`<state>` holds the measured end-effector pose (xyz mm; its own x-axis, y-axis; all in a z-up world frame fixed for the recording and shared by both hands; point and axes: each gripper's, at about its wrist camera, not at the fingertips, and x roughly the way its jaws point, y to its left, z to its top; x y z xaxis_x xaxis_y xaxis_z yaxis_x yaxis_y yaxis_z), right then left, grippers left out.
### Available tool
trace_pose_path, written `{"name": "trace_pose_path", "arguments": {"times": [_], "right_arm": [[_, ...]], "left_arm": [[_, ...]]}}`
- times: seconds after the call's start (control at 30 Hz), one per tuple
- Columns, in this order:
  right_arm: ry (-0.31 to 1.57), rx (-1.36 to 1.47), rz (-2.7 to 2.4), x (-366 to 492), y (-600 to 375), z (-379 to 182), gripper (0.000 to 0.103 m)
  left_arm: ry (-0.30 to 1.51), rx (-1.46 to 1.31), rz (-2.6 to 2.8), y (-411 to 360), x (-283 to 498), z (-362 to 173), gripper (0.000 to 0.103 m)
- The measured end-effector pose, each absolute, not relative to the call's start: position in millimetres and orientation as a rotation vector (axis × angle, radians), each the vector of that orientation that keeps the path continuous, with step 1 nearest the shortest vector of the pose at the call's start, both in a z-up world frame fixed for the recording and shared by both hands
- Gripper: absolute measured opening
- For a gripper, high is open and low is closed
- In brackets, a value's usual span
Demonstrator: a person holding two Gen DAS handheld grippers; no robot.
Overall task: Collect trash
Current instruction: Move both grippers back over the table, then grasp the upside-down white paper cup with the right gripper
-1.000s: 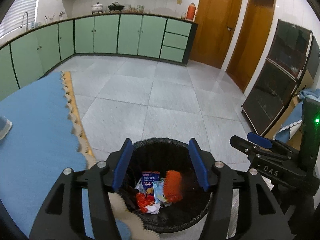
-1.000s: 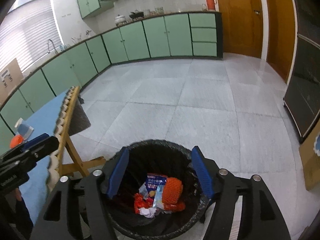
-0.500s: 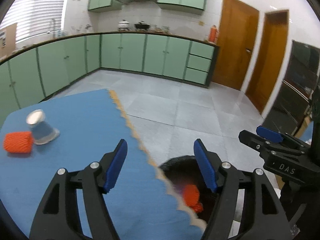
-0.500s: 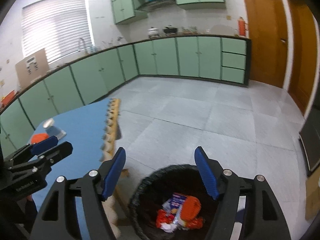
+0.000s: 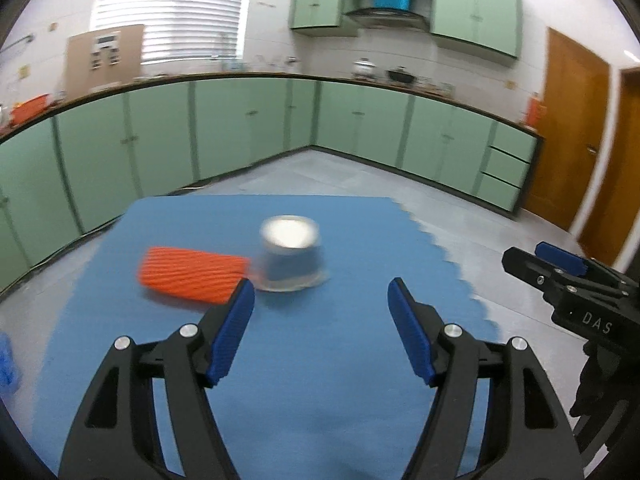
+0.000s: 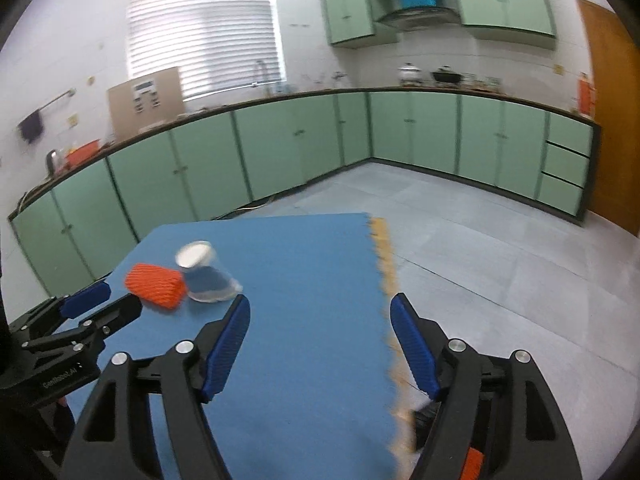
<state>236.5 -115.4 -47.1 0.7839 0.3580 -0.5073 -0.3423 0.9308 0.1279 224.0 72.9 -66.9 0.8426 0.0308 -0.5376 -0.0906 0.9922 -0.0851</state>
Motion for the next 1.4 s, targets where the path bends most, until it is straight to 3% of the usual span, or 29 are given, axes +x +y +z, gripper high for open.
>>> {"name": "trace_pose_path", "arguments": {"times": [0.5, 0.97, 1.07, 1.17, 1.4], "right_arm": [[0.546, -0.077, 0.521, 285.2, 8.9, -70.4, 0.091], [0.624, -0.115, 0.541, 336.2, 43.5, -102.9, 0.093], [0.645, -0.096, 0.573, 341.1, 42.6, -108.1, 0.083], [0.657, -0.077, 0.619, 342.3, 41.3, -108.0, 0.059], [0.614, -0.034, 0.609, 337.9, 14.8, -96.1, 0.055]], "left_arm": [[0.573, -0.169, 0.242, 172.5, 232.8, -77.8, 0.067], [0.596, -0.203, 0.269, 197.2, 245.2, -89.6, 0.067], [0.607, -0.202, 0.256, 192.3, 252.2, -92.9, 0.069], [0.61, -0.198, 0.247, 188.6, 258.7, -94.6, 0.074], [0.633, -0.19, 0.221, 177.5, 279.8, -101.6, 0.082]]}}
